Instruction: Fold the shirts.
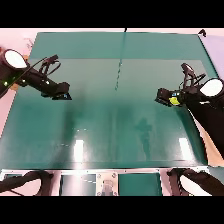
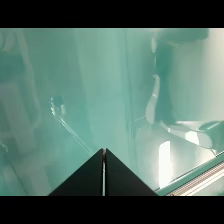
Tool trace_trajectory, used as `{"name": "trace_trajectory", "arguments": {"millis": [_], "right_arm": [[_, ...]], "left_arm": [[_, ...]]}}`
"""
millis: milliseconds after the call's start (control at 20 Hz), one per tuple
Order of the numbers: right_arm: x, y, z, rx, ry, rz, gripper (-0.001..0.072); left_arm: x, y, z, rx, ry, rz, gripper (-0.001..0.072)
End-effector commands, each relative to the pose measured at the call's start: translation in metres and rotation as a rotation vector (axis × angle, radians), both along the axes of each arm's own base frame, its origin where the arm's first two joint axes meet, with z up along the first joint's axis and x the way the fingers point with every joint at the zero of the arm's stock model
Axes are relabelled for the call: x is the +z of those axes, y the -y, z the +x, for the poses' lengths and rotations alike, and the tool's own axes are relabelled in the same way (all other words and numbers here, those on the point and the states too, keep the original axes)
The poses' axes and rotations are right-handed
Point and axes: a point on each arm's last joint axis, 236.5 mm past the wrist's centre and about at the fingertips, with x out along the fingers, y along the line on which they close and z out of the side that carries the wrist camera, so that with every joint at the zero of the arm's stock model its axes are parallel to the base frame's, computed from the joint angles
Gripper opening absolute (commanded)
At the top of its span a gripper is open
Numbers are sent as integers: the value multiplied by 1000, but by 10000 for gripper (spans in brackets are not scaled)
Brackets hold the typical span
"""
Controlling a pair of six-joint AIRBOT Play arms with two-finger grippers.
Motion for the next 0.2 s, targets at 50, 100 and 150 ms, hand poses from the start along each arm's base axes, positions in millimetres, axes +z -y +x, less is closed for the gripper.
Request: {"name": "trace_trajectory", "arguments": {"millis": [50,100,150], "right_arm": [[0,-7,1,15,11,1,20],[-1,-7,1,15,11,0,21],[-1,-7,1,15,11,0,21]], "left_arm": [[-2,2,-1,2,7,-2,23],[-2,2,-1,2,6,-2,23],[-2,2,-1,2,6,-2,23]]}}
